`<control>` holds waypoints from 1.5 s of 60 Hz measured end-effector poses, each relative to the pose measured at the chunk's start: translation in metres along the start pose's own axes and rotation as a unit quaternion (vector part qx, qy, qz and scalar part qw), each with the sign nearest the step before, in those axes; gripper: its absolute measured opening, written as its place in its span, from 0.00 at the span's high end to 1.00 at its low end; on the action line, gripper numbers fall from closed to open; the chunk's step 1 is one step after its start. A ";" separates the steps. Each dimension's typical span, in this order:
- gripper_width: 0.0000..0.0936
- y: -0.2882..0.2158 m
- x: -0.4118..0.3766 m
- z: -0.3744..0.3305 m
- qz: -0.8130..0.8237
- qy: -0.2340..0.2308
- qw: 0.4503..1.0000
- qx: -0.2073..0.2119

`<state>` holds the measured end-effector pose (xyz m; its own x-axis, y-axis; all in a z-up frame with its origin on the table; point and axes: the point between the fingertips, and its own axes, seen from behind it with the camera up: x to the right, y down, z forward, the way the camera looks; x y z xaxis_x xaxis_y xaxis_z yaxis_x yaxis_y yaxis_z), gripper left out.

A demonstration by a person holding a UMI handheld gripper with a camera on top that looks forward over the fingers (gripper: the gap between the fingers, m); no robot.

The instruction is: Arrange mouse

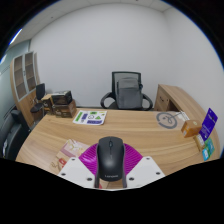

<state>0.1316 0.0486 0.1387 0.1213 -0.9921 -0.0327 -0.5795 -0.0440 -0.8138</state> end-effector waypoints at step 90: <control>0.07 0.125 0.031 -0.319 0.017 0.101 0.993 -0.056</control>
<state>-0.1939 -0.0250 0.2210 -0.0583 -0.9960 0.0675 -0.6672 -0.0114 -0.7448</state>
